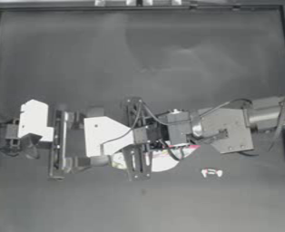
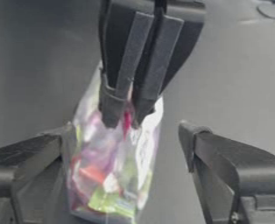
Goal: Put candy in bag
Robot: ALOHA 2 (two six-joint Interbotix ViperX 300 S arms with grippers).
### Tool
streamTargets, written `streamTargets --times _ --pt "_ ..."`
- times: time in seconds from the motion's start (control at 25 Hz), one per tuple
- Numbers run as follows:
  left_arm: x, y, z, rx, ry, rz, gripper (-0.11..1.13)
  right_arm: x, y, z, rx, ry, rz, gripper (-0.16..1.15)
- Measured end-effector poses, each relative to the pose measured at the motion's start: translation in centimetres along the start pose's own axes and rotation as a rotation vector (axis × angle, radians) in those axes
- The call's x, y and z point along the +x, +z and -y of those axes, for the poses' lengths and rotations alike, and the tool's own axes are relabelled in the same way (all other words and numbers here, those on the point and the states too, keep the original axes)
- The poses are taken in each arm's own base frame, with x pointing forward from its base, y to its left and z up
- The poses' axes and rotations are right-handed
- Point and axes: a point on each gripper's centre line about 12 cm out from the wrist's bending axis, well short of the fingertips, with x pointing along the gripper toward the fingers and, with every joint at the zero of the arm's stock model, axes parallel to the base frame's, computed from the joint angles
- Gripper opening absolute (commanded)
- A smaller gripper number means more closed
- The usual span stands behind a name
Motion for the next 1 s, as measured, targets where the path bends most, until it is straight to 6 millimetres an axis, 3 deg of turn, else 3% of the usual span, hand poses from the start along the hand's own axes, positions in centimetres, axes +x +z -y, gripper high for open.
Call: streamTargets --times 0.64,1.0 --pt "1.3 -0.5 -0.1 -0.009 0.009 -0.071 0.99 0.0 0.2 0.1 0.0 0.0 0.015 0.1" --pt "1.7 -0.4 -0.2 -0.011 0.016 -0.076 0.87 0.1 0.1 0.0 0.001 0.0 0.014 0.1"
